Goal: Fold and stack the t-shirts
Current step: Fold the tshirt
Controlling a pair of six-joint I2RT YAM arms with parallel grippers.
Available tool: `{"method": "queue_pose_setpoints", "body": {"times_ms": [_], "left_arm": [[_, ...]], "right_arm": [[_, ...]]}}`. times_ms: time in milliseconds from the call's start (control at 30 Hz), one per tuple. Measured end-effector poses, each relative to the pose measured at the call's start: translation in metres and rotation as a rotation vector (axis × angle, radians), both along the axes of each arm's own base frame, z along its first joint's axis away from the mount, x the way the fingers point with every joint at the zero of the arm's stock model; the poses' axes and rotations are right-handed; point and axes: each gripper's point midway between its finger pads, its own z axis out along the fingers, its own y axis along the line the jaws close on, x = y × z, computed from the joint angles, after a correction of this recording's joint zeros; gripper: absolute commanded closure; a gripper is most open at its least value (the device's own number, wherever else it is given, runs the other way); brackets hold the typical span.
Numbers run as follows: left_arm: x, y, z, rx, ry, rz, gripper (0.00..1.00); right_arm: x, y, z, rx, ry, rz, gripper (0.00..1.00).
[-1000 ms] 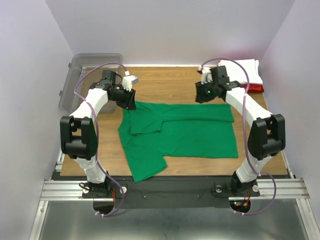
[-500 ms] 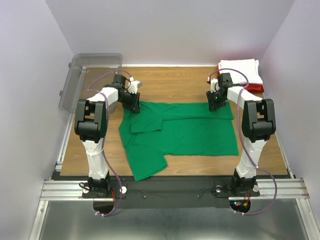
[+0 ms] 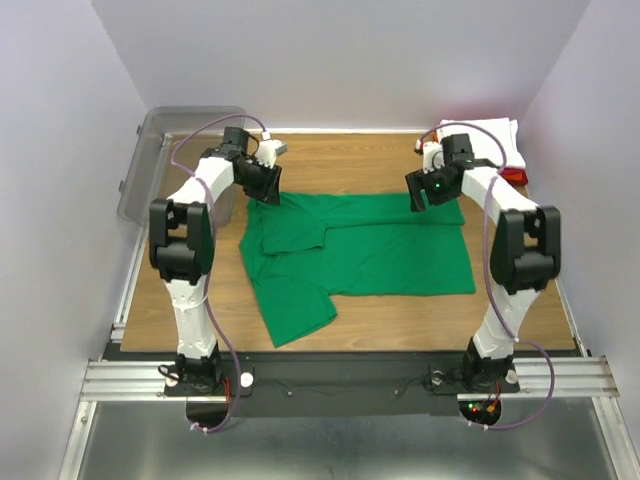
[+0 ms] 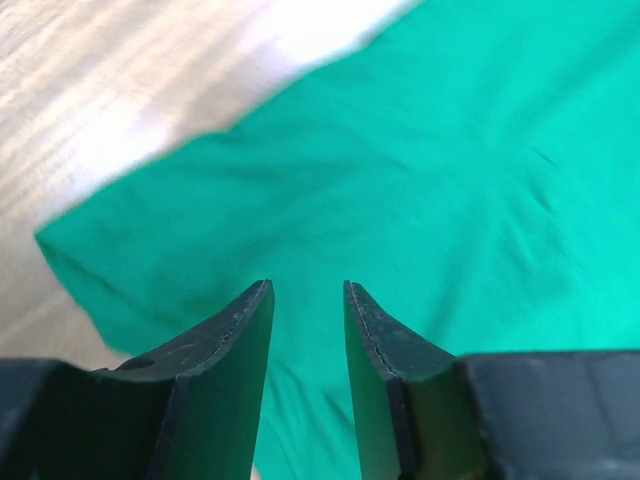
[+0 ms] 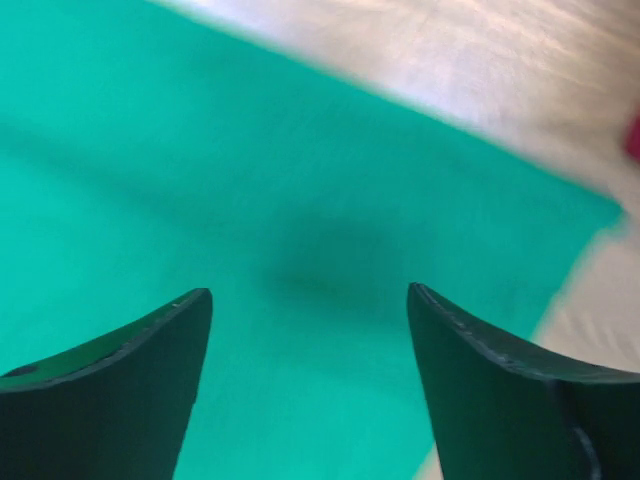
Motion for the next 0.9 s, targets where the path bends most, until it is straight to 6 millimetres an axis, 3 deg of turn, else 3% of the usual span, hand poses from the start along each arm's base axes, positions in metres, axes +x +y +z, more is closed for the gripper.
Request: {"method": "queue_pose_setpoints", "body": {"times_ms": [67, 133, 167, 233, 300, 367, 433, 500, 533, 633, 767, 900], "left_arm": [[-0.017, 0.000, 0.023, -0.006, -0.034, -0.046, 0.53], [-0.043, 0.003, 0.053, -0.009, -0.079, -0.092, 0.53], [-0.054, 0.004, 0.066, -0.010, -0.113, -0.113, 0.53], [-0.081, 0.007, 0.092, -0.010, -0.180, -0.160, 0.54], [-0.108, 0.011, 0.109, 0.001, -0.251, -0.203, 0.55], [-0.132, 0.016, 0.109, 0.020, -0.281, -0.236, 0.56], [-0.156, 0.022, 0.094, 0.042, -0.262, -0.272, 0.56], [-0.172, 0.025, 0.077, 0.056, -0.219, -0.296, 0.56], [-0.179, 0.028, 0.066, 0.065, -0.194, -0.308, 0.56], [-0.196, 0.032, 0.045, 0.082, -0.132, -0.326, 0.56], [-0.203, 0.036, 0.039, 0.098, -0.132, -0.346, 0.55], [-0.204, 0.037, 0.037, 0.110, -0.145, -0.362, 0.55]], "right_arm": [[-0.014, 0.002, 0.034, 0.011, -0.045, 0.039, 0.12], [-0.027, 0.004, 0.076, 0.012, -0.135, 0.082, 0.18], [-0.036, 0.003, 0.100, 0.002, -0.197, 0.119, 0.27], [-0.065, 0.001, 0.125, -0.022, -0.255, 0.172, 0.37], [-0.094, -0.002, 0.130, -0.047, -0.263, 0.216, 0.44], [-0.125, -0.008, 0.116, -0.084, -0.223, 0.263, 0.47], [-0.156, -0.017, 0.082, -0.131, -0.131, 0.307, 0.49], [-0.178, -0.024, 0.054, -0.164, -0.041, 0.339, 0.49], [-0.197, -0.031, 0.031, -0.195, 0.034, 0.366, 0.49], [-0.230, -0.043, -0.001, -0.242, 0.151, 0.419, 0.49], [-0.246, -0.053, -0.018, -0.292, 0.197, 0.467, 0.48], [-0.242, -0.059, -0.020, -0.337, 0.179, 0.490, 0.47]]}}
